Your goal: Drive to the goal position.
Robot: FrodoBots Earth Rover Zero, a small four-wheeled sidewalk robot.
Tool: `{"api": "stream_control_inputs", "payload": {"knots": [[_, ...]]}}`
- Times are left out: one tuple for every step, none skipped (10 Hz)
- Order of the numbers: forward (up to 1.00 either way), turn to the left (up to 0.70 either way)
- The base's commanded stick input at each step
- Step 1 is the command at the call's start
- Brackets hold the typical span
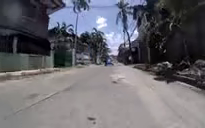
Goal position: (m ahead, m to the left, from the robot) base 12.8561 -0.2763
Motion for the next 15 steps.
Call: {"api": "stream_control_inputs", "payload": {"knots": [[1.0,-0.3],[1.0,-0.23],[1.0,-0.16],[1.0,-0.09],[1.0,-0.03],[1.0,0.04],[1.0,0.09],[1.0,0.09],[1.0,0.09],[1.0,0.09],[1.0,0.09],[1.0,0.09],[1.0,0.09],[1.0,0.09],[1.0,0.09]]}}
